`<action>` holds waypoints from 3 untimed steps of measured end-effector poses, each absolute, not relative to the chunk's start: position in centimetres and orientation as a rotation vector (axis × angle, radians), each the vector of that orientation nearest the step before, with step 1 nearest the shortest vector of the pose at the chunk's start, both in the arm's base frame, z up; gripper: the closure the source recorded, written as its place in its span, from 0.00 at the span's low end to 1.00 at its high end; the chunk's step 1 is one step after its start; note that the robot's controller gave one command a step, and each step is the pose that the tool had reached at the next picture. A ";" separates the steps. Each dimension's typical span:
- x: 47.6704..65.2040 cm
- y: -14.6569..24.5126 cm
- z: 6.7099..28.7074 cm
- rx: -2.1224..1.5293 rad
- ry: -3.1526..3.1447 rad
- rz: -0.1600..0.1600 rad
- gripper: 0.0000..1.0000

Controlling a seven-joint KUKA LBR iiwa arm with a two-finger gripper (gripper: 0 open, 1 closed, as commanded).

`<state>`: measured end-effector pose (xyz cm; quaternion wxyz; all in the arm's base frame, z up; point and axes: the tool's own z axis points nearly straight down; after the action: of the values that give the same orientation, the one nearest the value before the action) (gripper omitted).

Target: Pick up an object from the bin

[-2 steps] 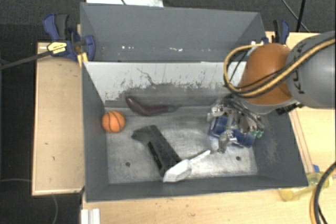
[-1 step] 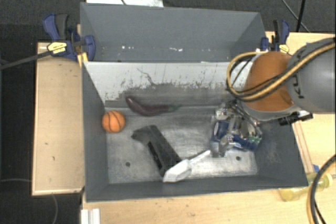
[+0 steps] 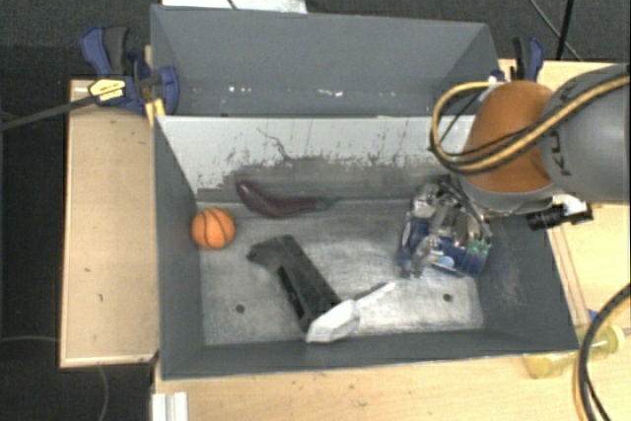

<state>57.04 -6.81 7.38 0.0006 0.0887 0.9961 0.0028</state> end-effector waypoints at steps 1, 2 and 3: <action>57.0 -6.8 7.4 0.277 3.128 0.009 1.00; 58.5 -10.0 18.6 0.320 3.124 0.001 1.00; 58.5 -10.0 18.6 0.319 3.124 0.000 1.00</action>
Offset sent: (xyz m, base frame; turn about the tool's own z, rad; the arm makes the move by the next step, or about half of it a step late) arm 0.0136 -0.0320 0.1120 0.0249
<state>58.45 -10.01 18.62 0.0006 0.1017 0.9948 0.0001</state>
